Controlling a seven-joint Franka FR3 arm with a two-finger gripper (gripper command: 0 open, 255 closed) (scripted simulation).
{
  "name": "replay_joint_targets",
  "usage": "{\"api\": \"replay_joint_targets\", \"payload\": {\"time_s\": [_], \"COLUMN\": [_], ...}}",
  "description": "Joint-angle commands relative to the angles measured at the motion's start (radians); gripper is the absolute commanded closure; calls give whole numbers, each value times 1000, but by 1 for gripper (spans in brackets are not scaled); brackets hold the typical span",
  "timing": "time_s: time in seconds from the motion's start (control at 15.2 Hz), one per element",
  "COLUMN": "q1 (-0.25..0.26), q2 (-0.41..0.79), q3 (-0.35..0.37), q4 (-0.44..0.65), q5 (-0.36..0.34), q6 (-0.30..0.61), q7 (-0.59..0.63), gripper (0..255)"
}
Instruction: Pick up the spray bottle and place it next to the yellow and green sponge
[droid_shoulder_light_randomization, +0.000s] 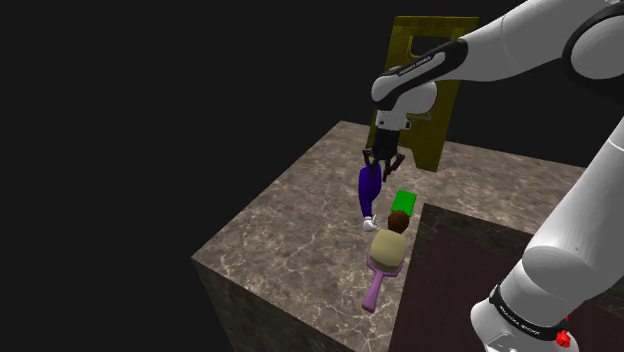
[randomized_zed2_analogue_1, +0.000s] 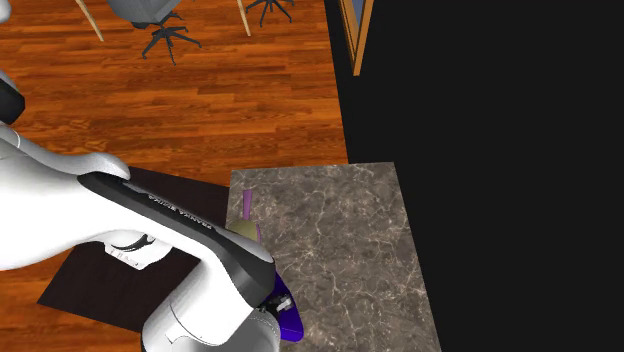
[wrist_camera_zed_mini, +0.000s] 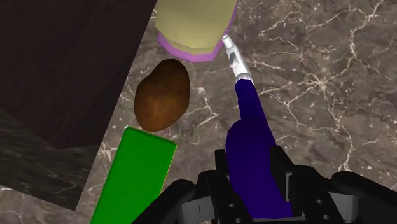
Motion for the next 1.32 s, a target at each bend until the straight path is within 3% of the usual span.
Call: {"api": "replay_joint_targets", "payload": {"time_s": [0.0, 0.4, 0.92, 0.99, 1.25], "q1": [1, 3, 3, 3, 3], "q2": [15, 70, 70, 70, 70], "q3": [1, 4, 4, 4, 4], "q4": [-10, -41, -41, -41, -41], "q5": [5, 23, 23, 23, 23], "q6": [25, 107, 107, 107, 107], "q7": [-7, -34, -34, -34, -34], "gripper": [255, 255, 255, 0, 0]}}
